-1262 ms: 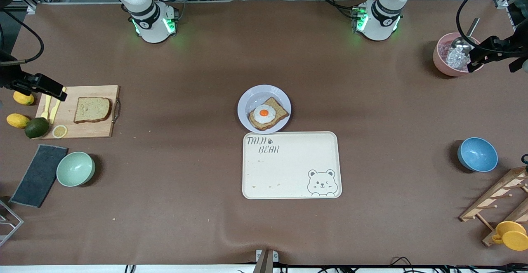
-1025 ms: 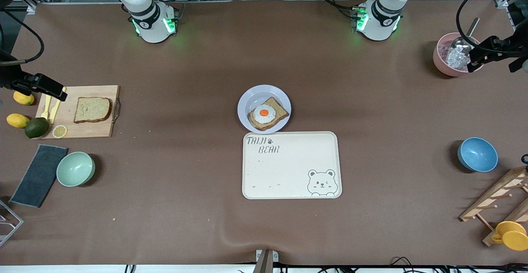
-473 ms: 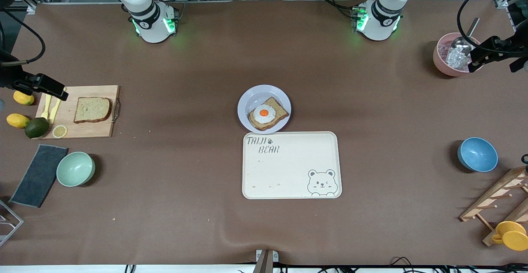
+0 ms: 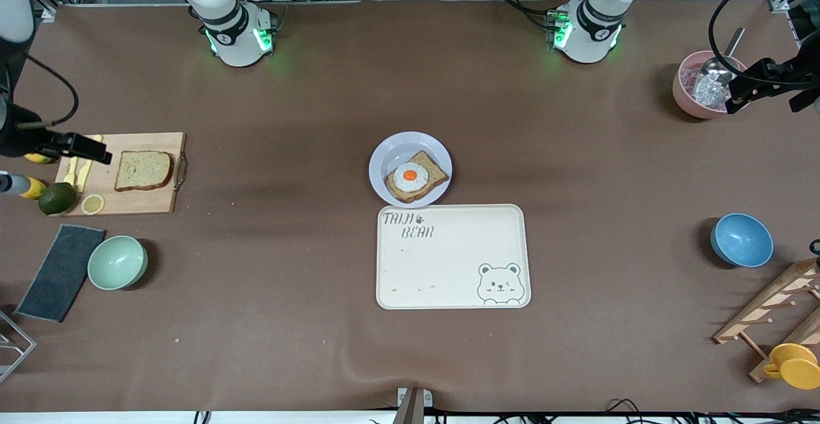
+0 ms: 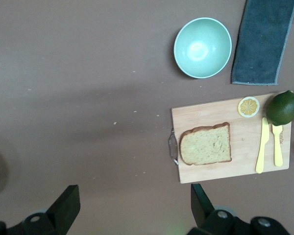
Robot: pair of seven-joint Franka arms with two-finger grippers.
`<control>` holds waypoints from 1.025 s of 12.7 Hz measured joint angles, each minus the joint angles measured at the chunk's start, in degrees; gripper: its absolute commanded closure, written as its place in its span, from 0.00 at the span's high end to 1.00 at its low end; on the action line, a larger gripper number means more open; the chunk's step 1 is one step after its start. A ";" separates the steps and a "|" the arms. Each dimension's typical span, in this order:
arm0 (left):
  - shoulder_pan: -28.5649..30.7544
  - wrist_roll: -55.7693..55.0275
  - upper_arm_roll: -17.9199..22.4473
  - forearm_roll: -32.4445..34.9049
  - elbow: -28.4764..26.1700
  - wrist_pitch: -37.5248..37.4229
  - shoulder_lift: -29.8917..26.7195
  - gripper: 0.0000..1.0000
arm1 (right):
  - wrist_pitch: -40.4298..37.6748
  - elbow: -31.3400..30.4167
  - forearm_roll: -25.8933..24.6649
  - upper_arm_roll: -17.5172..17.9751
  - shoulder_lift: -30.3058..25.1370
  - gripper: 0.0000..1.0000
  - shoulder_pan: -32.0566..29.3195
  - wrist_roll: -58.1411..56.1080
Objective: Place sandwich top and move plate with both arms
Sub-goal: 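Move the right gripper toward the bread slice on the cutting board, then lower the right gripper and grasp the bread slice edge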
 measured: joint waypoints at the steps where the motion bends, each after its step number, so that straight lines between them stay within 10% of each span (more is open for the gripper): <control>1: 0.00 0.00 0.00 0.00 0.00 0.00 0.01 1.00 | 2.16 -0.78 0.00 -0.04 1.57 1.00 -1.56 -2.64; 13: 0.00 0.00 -0.04 -0.01 -0.21 -0.27 0.10 1.00 | 16.06 -9.80 0.74 -0.24 12.45 1.00 -13.48 -26.08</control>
